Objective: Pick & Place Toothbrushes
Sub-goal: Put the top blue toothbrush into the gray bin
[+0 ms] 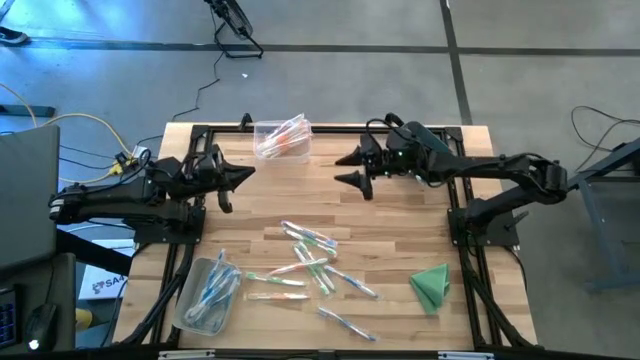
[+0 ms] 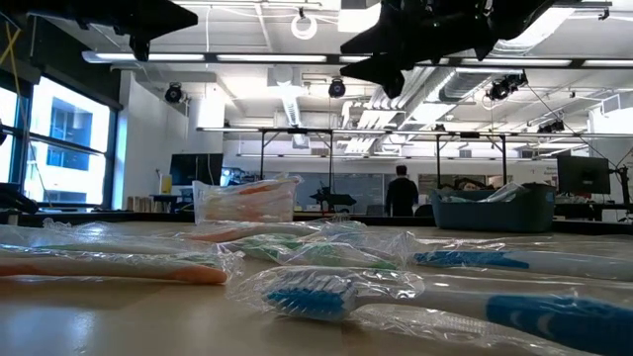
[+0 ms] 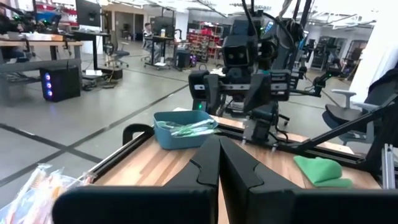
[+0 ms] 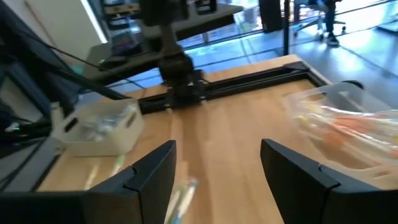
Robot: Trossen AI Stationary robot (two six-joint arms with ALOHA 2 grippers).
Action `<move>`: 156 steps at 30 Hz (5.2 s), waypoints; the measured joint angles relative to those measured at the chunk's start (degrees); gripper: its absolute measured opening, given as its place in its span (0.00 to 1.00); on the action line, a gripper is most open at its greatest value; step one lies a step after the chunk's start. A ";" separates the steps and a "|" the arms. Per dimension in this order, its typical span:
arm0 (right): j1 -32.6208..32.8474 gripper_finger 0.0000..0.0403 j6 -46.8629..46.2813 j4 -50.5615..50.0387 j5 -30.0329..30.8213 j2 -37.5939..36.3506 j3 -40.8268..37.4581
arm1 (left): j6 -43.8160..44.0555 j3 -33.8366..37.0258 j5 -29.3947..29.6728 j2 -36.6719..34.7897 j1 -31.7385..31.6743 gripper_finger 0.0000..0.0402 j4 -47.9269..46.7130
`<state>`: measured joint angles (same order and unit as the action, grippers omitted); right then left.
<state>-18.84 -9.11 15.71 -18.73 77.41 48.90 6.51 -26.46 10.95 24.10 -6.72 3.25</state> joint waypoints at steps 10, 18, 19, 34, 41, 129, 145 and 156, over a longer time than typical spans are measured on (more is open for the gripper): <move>4.17 0.56 -1.81 -3.27 -3.26 1.58 0.02 | 0.36 0.00 1.34 0.02 0.00 0.00 -0.36; 8.77 0.56 -1.04 -6.56 -5.80 8.55 0.00 | 5.88 0.00 1.34 0.04 0.00 0.00 -0.36; 9.29 0.56 -0.68 -6.71 -5.77 9.53 0.00 | 5.93 0.00 1.34 0.04 0.00 0.00 -0.36; 18.13 0.56 0.29 0.02 5.21 23.23 0.02 | 5.83 0.00 1.34 0.02 0.00 0.00 -0.87; 21.57 0.48 -3.11 0.22 9.49 26.85 0.02 | 5.83 0.00 1.34 0.04 0.00 0.00 -4.62; 21.50 0.52 -12.98 1.05 33.80 34.19 0.24 | 6.00 -0.02 1.29 0.02 -0.02 0.00 -6.83; 21.41 0.11 -13.18 0.06 35.59 33.72 0.07 | 6.00 -0.02 1.28 0.03 -0.02 0.00 -6.81; 20.07 0.03 -10.75 -4.69 33.47 23.89 -0.08 | 6.35 -0.02 1.28 0.02 -0.02 0.00 -6.77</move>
<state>1.23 -19.86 11.02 14.74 101.30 48.83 12.86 -26.48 12.23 24.12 -6.74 -3.52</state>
